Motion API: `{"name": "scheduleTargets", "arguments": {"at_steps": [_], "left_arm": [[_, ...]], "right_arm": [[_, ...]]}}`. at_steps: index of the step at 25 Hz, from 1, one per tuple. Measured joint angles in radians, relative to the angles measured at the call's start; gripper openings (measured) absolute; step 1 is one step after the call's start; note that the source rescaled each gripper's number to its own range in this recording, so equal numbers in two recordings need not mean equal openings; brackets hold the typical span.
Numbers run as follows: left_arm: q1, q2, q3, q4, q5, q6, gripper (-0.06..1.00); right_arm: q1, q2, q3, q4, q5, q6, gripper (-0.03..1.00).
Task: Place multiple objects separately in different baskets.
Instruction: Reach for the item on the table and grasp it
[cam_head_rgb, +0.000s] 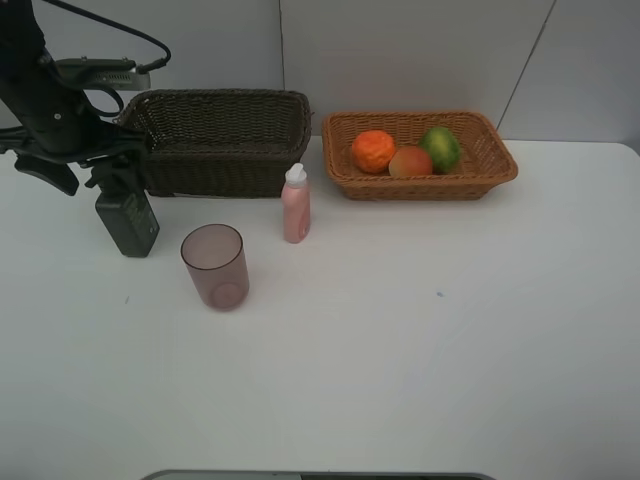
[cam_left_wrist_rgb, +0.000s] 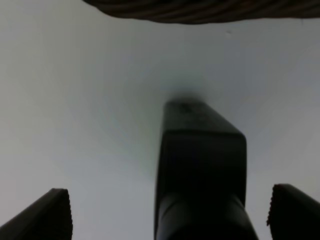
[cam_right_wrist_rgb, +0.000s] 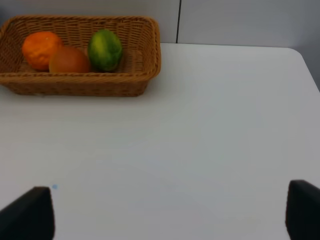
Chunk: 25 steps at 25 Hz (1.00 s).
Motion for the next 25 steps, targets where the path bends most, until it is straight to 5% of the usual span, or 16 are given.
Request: {"name": "scheduleTargets", "arguments": {"at_steps": [16,21,25], "left_arm": [[0.0,0.075,-0.001,-0.033,-0.101,-0.002,0.97],[0.0,0.075,-0.001,-0.036,-0.1,-0.003,0.46],[0.0,0.075,-0.001,-0.036,-0.097,-0.003,0.45]], "right_arm": [[0.0,0.0,0.0,0.001,0.0,0.0,0.93],[0.0,0.0,0.0,0.001,0.0,0.0,0.93],[0.0,0.0,0.0,0.001,0.0,0.0,0.93]]}}
